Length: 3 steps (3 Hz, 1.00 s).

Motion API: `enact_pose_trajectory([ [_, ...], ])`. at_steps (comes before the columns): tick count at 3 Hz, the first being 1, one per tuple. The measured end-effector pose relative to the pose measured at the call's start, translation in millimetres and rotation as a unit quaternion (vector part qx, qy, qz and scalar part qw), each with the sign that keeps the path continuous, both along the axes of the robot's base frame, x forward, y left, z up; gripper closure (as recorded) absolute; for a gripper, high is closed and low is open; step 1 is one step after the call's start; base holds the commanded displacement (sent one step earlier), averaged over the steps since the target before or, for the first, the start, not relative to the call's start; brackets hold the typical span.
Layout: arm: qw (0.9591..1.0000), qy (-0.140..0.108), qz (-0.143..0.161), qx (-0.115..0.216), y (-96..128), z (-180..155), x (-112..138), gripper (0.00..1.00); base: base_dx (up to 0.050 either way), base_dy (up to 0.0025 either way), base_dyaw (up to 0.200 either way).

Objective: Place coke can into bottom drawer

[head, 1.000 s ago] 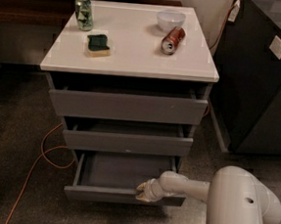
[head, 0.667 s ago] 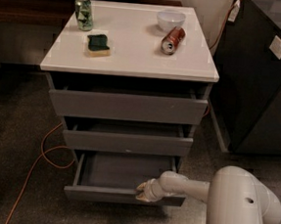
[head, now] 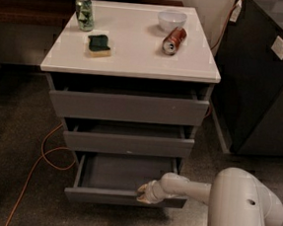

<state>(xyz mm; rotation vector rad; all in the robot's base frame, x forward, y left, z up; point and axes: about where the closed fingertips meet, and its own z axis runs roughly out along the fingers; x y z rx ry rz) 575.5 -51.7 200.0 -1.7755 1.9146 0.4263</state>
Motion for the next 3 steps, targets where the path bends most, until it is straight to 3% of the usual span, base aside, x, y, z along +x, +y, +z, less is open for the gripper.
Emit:
enact_pose_trajectory([
  [3, 1.0, 0.0, 0.0, 0.0, 0.0, -0.1, -0.1, 1.0, 0.0, 0.0, 0.0],
])
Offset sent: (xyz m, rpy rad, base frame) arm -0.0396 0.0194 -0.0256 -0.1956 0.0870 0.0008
